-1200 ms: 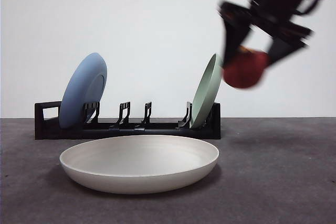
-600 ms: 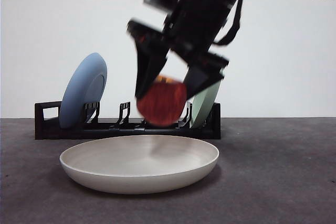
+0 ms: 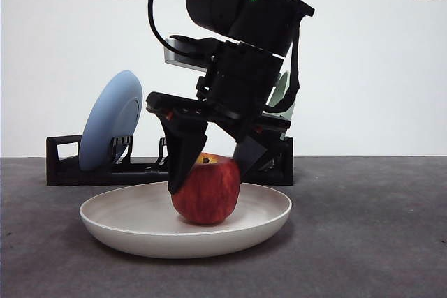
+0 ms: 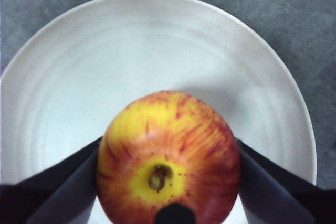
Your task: Take the yellow plate from the plate rack,put the plate on the table,take the apple from the table,put the apple in the plate
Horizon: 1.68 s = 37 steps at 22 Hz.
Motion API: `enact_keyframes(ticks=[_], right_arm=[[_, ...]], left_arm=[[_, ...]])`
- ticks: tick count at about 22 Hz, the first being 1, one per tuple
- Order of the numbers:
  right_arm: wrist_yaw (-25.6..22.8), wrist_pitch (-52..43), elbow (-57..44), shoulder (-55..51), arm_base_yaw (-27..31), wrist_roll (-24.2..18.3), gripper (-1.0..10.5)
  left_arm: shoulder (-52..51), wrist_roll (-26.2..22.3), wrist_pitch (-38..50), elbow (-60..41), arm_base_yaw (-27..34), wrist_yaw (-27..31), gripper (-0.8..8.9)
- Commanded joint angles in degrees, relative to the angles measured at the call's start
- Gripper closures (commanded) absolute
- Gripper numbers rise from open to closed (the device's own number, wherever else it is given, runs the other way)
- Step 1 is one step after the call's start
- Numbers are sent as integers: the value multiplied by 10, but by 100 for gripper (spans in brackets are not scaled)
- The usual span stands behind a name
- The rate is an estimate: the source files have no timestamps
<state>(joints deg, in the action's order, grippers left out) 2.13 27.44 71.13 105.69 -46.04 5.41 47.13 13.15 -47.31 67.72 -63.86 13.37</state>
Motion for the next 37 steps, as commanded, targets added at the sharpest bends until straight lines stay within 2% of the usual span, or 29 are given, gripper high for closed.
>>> enact_keyframes(ticks=[1, 4, 5, 11, 15, 19, 28, 34, 37], right_arm=[[0, 11, -3, 13, -3, 4, 816], [0, 17, -2, 13, -3, 5, 397], [0, 18, -2, 13, -3, 5, 366], [0, 33, 22, -9, -5, 5, 341], [-2, 114, 71, -49, -5, 4, 347], [-2, 214, 106, -132, -5, 3, 351], [-2, 379, 110, -297, -5, 0, 356], [-2, 474, 110, -375, -5, 0, 513], [-2, 504, 110, -403, -5, 0, 515]], left_arm=[[-1, 1, 2, -1, 2, 2, 562], [-1, 1, 2, -1, 2, 2, 562], [-1, 1, 2, -1, 2, 2, 562], [-1, 1, 2, -1, 2, 2, 562], [-1, 1, 2, -1, 2, 2, 562], [-1, -3, 2, -1, 2, 2, 562], [-1, -3, 2, -1, 2, 1, 562], [-1, -3, -7, -1, 2, 2, 562], [-1, -3, -16, -1, 2, 2, 562]])
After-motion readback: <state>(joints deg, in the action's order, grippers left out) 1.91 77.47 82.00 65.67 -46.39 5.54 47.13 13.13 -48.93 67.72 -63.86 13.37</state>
